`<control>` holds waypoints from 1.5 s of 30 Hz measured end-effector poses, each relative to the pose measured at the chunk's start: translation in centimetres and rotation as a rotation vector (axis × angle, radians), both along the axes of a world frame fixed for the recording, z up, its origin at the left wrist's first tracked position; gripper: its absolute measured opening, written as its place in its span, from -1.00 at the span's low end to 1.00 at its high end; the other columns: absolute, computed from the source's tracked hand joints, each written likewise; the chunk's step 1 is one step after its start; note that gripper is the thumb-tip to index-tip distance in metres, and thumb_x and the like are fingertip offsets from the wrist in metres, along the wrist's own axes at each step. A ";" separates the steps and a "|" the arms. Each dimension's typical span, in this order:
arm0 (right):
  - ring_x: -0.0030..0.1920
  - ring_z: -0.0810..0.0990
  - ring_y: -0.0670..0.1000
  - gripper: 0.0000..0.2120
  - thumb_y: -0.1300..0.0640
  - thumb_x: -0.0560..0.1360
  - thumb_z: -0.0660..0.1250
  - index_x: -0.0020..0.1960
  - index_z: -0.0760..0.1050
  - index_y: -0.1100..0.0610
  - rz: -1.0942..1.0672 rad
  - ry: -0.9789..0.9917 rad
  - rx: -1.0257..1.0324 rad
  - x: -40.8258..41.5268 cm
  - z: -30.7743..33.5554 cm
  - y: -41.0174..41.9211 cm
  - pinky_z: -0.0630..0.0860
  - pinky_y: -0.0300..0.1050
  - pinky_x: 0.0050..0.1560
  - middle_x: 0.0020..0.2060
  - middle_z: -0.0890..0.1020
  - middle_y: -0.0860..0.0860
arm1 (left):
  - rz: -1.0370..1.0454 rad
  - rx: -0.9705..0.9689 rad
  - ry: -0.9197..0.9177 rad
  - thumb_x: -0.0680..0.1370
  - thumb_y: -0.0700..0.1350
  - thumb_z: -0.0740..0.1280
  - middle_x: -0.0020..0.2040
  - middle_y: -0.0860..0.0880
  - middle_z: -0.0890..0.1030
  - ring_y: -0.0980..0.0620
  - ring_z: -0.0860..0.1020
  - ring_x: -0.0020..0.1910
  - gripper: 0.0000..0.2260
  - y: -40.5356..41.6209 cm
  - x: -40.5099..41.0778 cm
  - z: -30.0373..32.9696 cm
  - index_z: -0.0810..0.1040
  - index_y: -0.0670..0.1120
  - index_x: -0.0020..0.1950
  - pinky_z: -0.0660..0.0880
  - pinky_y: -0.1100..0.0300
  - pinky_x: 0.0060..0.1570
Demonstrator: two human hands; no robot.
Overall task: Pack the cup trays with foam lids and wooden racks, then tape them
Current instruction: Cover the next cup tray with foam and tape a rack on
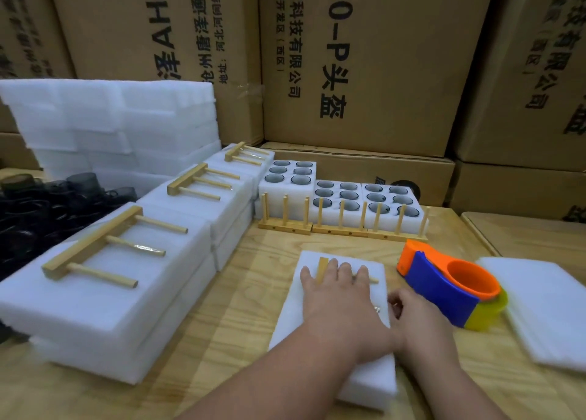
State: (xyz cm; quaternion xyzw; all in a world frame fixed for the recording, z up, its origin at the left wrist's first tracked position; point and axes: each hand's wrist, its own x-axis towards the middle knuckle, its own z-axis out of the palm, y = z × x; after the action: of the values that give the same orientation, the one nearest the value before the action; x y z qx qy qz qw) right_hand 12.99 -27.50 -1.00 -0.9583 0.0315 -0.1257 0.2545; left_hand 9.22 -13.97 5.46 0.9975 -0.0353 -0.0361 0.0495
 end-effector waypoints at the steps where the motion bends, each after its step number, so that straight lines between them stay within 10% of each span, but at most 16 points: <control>1: -0.11 0.59 0.00 -0.93 -0.03 0.49 0.35 -0.14 0.52 -0.06 0.000 -0.027 -0.043 0.1 -0.1 0.1 0.56 0.00 -0.08 -0.23 0.64 -0.12 | -0.001 -0.010 -0.041 0.43 0.43 0.05 0.68 -0.06 -0.04 -0.07 -0.22 0.65 -0.13 0.9 -0.1 -0.1 -0.09 0.11 0.67 -0.37 -0.34 0.45; 13: -0.21 0.54 -0.01 -0.83 -0.07 0.48 0.28 -0.26 0.45 -0.06 -0.015 -0.072 -0.082 -0.3 0.0 0.5 0.51 -0.08 -0.20 -0.37 0.54 -0.14 | 0.195 0.082 -0.115 0.43 0.51 0.20 0.53 -0.02 0.32 -0.14 0.17 0.57 -0.21 6.6 0.1 2.3 0.28 0.13 0.55 0.20 -0.20 0.40; 20: -0.23 0.51 -0.07 -0.82 -0.08 0.50 0.26 -0.26 0.45 -0.08 -0.014 -0.066 -0.088 -0.5 0.5 0.6 0.50 -0.10 -0.21 -0.39 0.52 -0.15 | 0.020 0.133 -0.148 0.51 0.45 0.06 0.67 -0.06 -0.10 -0.17 -0.17 0.63 -0.32 4.8 -3.6 -1.9 0.11 0.19 0.56 -0.30 -0.37 0.44; 26: -0.25 0.46 -0.15 -0.81 -0.07 0.51 0.27 -0.27 0.44 -0.10 -0.019 -0.055 -0.060 -0.7 0.7 0.7 0.43 -0.12 -0.26 -0.39 0.51 -0.16 | -0.028 0.144 -0.264 0.60 0.21 0.08 0.66 -0.04 0.02 -0.17 -0.06 0.62 -0.57 7.2 -1.9 -3.3 0.32 0.15 0.44 -0.01 -0.20 0.49; 45: -0.23 0.42 -0.14 -0.81 -0.12 0.52 0.21 -0.24 0.40 -0.10 -0.029 -0.058 -0.130 0.0 0.2 1.1 0.43 -0.13 -0.18 -0.35 0.49 -0.15 | 0.041 0.226 -0.246 0.59 0.24 0.12 0.65 -0.02 0.10 -0.14 0.05 0.61 -0.54 12.5 5.6 -2.5 0.33 0.19 0.47 0.12 -0.15 0.49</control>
State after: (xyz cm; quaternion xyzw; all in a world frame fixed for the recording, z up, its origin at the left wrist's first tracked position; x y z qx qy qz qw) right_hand 12.96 -26.41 -0.80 -0.9682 0.0299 -0.1590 0.1908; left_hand 14.83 -1.51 2.94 0.9941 -0.0166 0.0838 -0.0672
